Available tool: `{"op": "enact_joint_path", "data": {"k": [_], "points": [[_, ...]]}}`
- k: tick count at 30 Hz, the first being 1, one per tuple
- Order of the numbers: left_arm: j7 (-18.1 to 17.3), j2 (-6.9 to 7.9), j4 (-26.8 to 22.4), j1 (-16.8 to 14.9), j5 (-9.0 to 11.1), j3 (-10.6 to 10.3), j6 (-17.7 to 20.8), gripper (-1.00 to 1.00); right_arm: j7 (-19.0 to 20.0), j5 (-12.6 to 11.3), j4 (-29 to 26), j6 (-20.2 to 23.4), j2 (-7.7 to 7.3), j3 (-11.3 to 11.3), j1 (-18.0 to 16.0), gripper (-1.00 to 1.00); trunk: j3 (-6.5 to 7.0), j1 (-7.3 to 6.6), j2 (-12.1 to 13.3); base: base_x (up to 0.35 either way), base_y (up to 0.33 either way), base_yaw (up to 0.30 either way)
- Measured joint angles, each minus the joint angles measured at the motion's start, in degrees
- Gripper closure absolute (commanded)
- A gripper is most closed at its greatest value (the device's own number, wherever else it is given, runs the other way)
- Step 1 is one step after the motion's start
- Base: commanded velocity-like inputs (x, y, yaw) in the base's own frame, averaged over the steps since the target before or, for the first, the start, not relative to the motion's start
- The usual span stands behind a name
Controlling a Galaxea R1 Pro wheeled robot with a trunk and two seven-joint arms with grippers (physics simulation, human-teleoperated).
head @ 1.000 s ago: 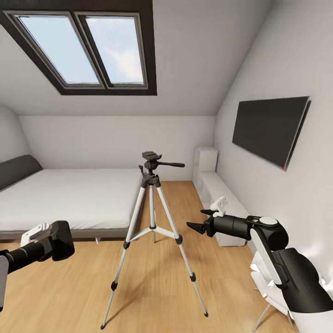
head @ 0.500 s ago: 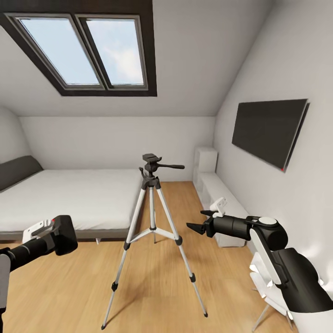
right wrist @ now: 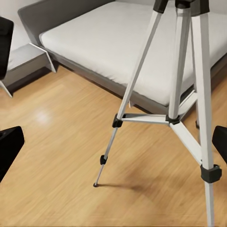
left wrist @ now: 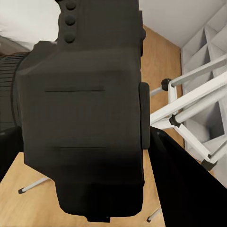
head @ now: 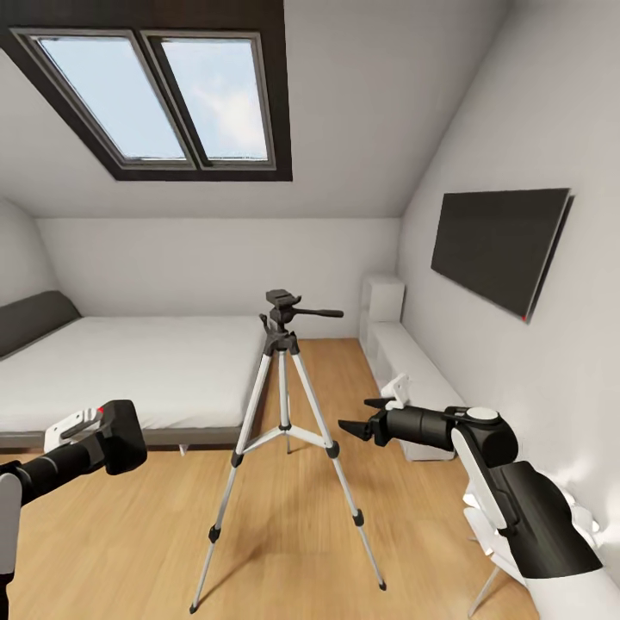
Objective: Attach the digital camera to the camera tripod in the bedroom.
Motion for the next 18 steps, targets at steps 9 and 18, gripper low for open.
{"op": "enact_joint_path", "data": {"k": [9,18], "points": [[0.14,0.25,3.18,0.61,-0.9,1.15,-0.05,1.0,0.28,-0.12,0.61,-0.08,0.36,0.27,0.11,-1.0,1.62,-1.98,3.62,0.0,0.0,0.0],[0.2,0.21,4.54,7.27,-0.85,2.69,-0.05,1.0,0.34,-0.15,-1.43,-0.09,-0.1,0.21,0.71,-1.0,3.24,-3.97,7.24,0.0,0.0,0.0]]}}
